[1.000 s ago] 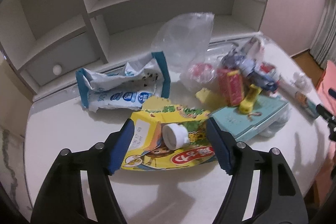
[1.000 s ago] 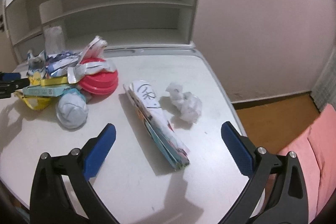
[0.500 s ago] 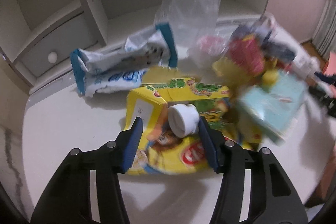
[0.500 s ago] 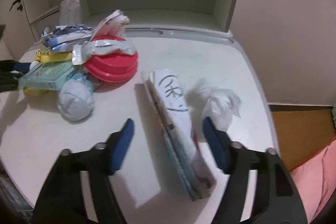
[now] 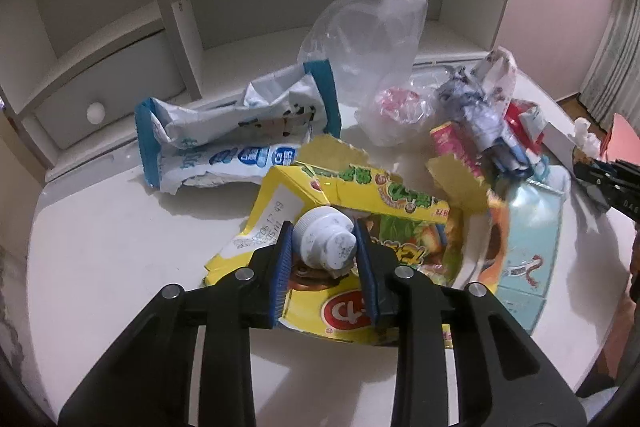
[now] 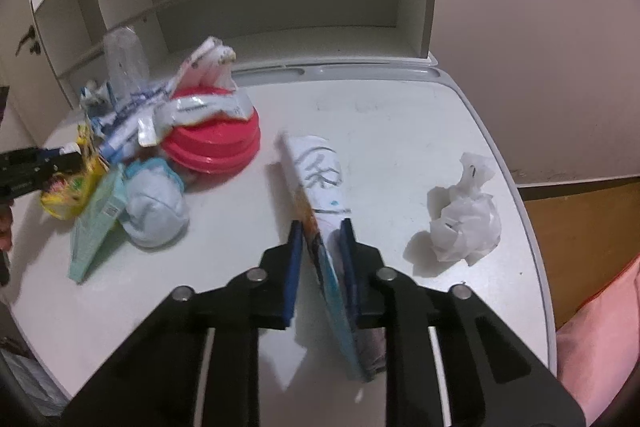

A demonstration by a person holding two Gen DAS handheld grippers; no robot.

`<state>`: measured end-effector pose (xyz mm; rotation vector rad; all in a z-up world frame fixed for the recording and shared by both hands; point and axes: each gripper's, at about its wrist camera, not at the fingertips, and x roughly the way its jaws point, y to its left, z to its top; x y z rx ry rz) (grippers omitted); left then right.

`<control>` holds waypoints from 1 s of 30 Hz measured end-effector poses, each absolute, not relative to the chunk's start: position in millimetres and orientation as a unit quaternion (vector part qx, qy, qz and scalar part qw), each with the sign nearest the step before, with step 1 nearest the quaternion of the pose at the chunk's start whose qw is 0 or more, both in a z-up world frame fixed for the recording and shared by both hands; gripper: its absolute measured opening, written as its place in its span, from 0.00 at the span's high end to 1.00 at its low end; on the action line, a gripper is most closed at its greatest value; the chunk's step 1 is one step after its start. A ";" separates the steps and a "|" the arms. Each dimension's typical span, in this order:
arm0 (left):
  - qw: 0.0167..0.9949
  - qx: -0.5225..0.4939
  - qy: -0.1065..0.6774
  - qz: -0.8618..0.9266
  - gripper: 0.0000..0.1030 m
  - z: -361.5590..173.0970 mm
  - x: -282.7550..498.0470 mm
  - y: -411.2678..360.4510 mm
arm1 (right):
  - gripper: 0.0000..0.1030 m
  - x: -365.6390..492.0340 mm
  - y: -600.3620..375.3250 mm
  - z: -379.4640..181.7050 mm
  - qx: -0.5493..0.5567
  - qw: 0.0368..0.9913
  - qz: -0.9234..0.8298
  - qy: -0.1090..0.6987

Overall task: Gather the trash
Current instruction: 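Grasp the white cup with the left tool while the right tool grasps the rolled paper, then carry both items to the floor bin and open both tools to drop them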

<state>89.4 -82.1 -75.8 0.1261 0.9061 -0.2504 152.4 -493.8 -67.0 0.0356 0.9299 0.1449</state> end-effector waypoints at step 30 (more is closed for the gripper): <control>0.929 0.049 0.347 -0.115 0.71 8.4 11.9 -89.7 | 0.83 127.3 -468.8 -48.7 0.051 0.885 0.118 0.449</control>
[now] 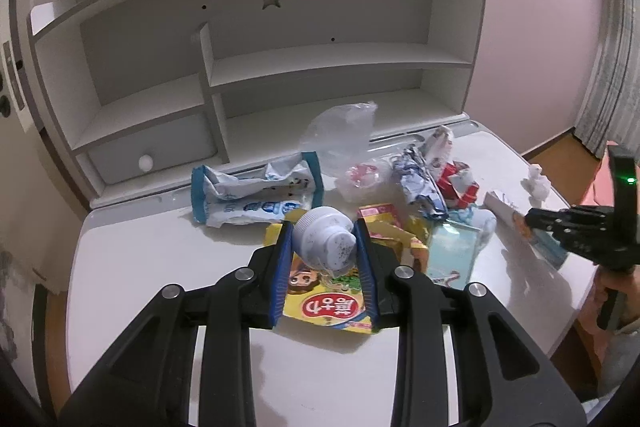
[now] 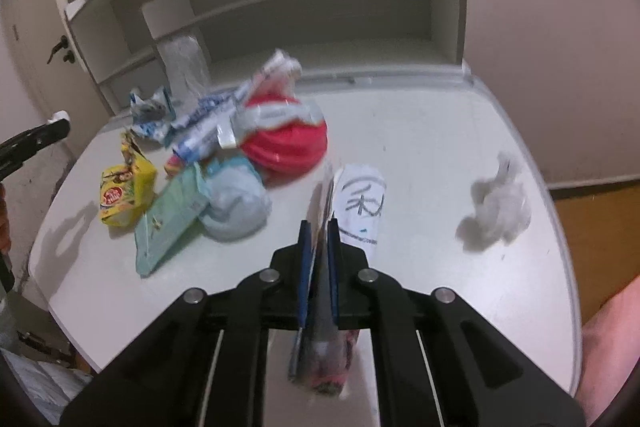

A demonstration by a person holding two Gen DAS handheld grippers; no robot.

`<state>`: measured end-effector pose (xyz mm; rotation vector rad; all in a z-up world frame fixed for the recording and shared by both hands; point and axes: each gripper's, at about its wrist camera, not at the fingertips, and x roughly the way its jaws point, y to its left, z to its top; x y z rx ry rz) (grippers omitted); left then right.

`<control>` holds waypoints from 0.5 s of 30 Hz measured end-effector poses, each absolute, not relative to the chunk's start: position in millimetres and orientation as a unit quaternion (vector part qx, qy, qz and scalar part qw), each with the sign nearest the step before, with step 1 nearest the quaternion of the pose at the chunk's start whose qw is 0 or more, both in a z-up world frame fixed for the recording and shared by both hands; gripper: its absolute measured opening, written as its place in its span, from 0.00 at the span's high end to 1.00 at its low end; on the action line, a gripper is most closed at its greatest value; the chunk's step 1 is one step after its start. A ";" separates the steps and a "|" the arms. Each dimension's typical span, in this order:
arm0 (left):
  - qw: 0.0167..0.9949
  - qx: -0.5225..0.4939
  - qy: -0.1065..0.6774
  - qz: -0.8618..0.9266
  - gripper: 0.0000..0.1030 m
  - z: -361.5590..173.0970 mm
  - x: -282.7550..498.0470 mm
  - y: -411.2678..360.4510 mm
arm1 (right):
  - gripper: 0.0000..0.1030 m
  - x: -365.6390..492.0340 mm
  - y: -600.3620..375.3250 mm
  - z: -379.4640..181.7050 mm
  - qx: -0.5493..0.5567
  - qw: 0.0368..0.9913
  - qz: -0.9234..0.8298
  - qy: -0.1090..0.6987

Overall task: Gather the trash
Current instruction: 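Carry both items to the floor bin and open both tools to drop them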

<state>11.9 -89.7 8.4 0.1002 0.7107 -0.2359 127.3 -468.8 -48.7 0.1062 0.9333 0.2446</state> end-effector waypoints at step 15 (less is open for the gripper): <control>0.925 0.035 0.362 -0.110 0.71 1.0 14.0 -75.7 | 0.89 134.3 -446.9 -73.0 0.000 0.877 0.106 0.469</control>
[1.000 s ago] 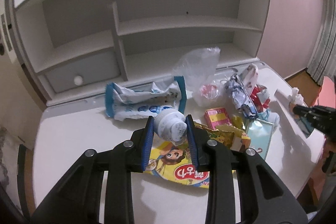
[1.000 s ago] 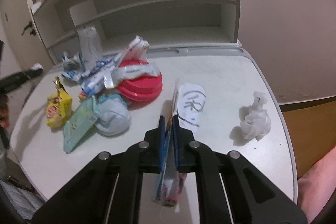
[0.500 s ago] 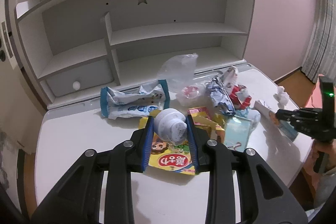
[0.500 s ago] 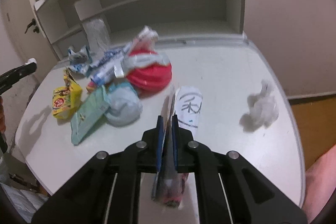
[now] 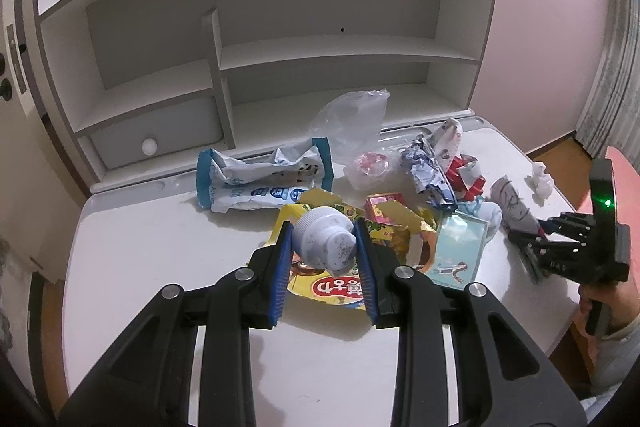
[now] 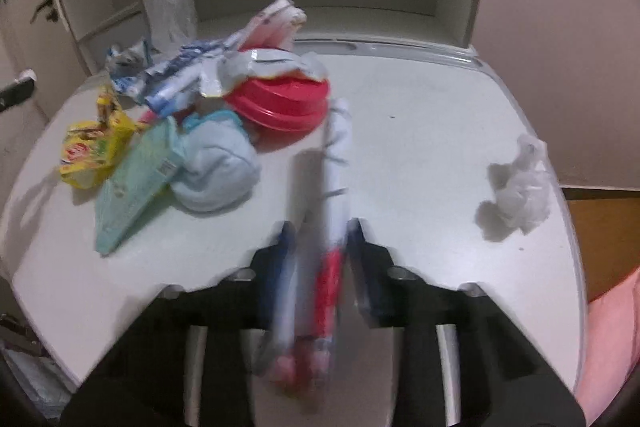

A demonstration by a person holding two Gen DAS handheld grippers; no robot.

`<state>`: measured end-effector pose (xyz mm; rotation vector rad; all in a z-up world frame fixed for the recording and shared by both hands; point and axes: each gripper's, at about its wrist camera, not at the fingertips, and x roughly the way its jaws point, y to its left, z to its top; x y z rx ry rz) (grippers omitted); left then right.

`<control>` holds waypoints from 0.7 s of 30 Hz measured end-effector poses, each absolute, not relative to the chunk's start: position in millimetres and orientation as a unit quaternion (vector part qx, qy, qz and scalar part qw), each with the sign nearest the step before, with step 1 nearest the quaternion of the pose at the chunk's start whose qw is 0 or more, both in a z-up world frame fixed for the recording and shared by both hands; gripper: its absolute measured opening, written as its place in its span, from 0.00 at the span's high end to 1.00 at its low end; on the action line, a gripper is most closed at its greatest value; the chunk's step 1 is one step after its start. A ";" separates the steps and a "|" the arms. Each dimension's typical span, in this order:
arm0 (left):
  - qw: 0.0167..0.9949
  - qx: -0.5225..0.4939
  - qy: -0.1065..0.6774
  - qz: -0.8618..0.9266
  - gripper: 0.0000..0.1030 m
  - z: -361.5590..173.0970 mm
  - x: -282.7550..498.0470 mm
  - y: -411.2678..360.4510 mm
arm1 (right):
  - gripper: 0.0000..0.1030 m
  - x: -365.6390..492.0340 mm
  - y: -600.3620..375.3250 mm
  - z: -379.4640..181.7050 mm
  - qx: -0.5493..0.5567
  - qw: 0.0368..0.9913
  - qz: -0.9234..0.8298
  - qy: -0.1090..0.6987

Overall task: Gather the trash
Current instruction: 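Carry both items to the floor bin and open both tools to drop them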

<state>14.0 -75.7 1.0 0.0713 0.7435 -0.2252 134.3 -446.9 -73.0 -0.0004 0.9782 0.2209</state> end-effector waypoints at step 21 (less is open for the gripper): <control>0.710 0.183 0.388 -0.558 0.71 -47.9 -151.5 -402.2 | 0.90 -102.2 -673.3 -12.5 0.163 0.890 -0.048 0.423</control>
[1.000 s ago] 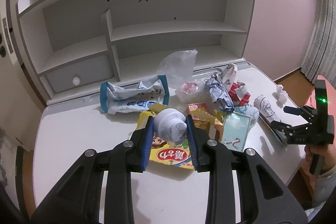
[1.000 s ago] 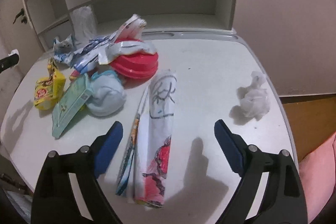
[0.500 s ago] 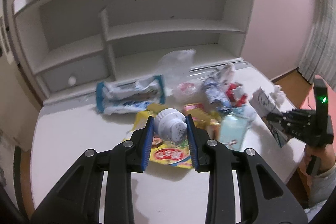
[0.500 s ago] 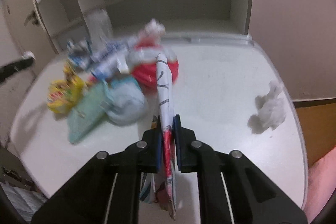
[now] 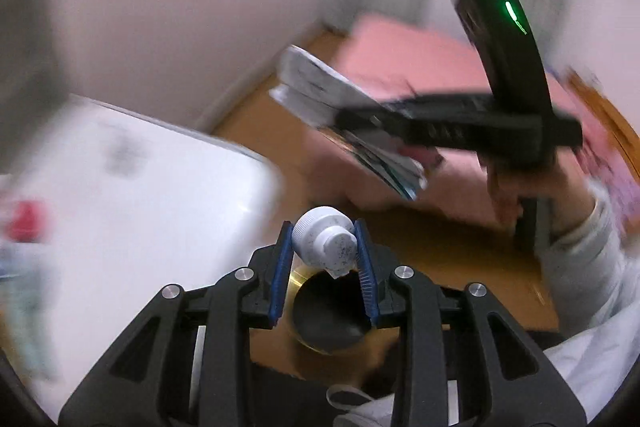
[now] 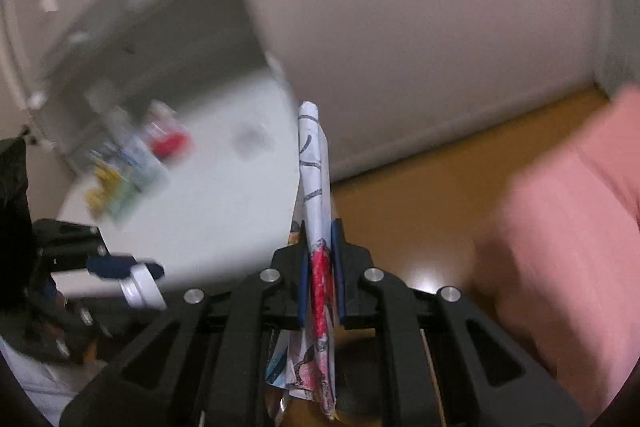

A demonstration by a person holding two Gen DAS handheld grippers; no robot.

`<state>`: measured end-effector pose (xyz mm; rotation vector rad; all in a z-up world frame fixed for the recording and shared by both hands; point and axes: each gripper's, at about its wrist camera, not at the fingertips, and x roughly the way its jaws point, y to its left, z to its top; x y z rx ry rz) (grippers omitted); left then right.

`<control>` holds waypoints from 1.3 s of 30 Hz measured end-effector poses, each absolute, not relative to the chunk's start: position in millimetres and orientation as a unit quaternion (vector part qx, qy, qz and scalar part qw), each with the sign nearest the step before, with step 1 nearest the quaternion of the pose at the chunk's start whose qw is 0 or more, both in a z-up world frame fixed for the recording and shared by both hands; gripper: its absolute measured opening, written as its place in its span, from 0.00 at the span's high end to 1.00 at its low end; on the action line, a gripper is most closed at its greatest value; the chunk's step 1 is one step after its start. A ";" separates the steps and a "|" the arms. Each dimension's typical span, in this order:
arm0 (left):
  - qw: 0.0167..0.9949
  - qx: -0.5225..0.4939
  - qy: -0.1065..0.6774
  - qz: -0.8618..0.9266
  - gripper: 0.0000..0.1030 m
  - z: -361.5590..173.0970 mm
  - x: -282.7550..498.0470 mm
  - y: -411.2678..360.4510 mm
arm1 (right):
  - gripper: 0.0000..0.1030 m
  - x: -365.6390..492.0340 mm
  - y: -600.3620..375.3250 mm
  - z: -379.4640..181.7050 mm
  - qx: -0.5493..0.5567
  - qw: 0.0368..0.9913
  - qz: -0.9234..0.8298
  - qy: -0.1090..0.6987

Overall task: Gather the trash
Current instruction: 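Carry both items to the floor bin and open both tools to drop them, then grasp the yellow snack box with the left tool while the right tool grasps the white tissue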

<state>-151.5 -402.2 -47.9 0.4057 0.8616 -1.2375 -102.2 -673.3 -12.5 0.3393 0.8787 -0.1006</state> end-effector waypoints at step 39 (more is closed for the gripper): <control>0.944 0.025 0.284 -0.166 0.10 -25.1 -54.4 -149.2 | 0.07 -53.5 -639.1 -57.3 0.083 0.915 -0.160 0.362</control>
